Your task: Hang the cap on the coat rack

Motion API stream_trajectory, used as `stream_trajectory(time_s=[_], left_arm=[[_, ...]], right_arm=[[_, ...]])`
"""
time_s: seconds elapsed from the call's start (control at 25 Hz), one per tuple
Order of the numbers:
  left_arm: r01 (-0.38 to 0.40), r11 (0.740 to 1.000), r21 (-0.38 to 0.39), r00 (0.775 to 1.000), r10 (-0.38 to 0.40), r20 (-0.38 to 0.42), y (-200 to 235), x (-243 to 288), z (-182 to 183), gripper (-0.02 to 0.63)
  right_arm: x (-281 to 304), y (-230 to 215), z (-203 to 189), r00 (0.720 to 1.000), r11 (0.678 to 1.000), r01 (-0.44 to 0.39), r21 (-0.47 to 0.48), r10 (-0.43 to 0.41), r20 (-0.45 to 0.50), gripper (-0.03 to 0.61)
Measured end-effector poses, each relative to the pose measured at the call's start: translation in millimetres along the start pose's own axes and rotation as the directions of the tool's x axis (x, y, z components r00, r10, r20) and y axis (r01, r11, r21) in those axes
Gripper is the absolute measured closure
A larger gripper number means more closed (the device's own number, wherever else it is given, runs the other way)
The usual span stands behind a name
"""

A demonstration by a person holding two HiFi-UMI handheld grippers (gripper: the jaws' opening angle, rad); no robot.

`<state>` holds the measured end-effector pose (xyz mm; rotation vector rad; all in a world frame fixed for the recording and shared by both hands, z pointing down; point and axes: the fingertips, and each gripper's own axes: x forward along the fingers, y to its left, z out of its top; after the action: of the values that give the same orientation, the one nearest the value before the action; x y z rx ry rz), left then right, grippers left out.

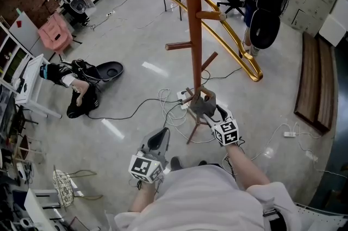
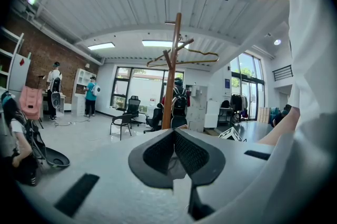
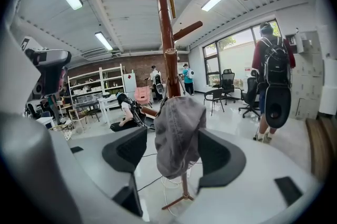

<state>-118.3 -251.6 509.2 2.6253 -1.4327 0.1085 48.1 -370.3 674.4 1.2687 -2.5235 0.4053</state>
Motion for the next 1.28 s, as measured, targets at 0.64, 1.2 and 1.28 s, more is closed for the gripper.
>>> stream_trajectory(time_s=[0.64,1.2,1.28], left_arm=[[0.029,1.000,0.008,1.000,-0.029,0.004,-12,-9,-3,0.603],[0.077,0.997,0.017,0.997,-0.077,0.007,-30,1,1,0.603],[0.084,0.996,0.017,0.996,-0.085,0.008,-32,3,1,0.603]], right_arm=[[-29,3,2,0.999,0.999,0.036,0.021,-0.037,0.037,0.314],[-66,-1,-2,0.995,0.996,0.080,0.038,-0.082,0.054,0.324],[-71,-4,-2,0.993,0.995,0.096,0.038,-0.098,0.058,0.381]])
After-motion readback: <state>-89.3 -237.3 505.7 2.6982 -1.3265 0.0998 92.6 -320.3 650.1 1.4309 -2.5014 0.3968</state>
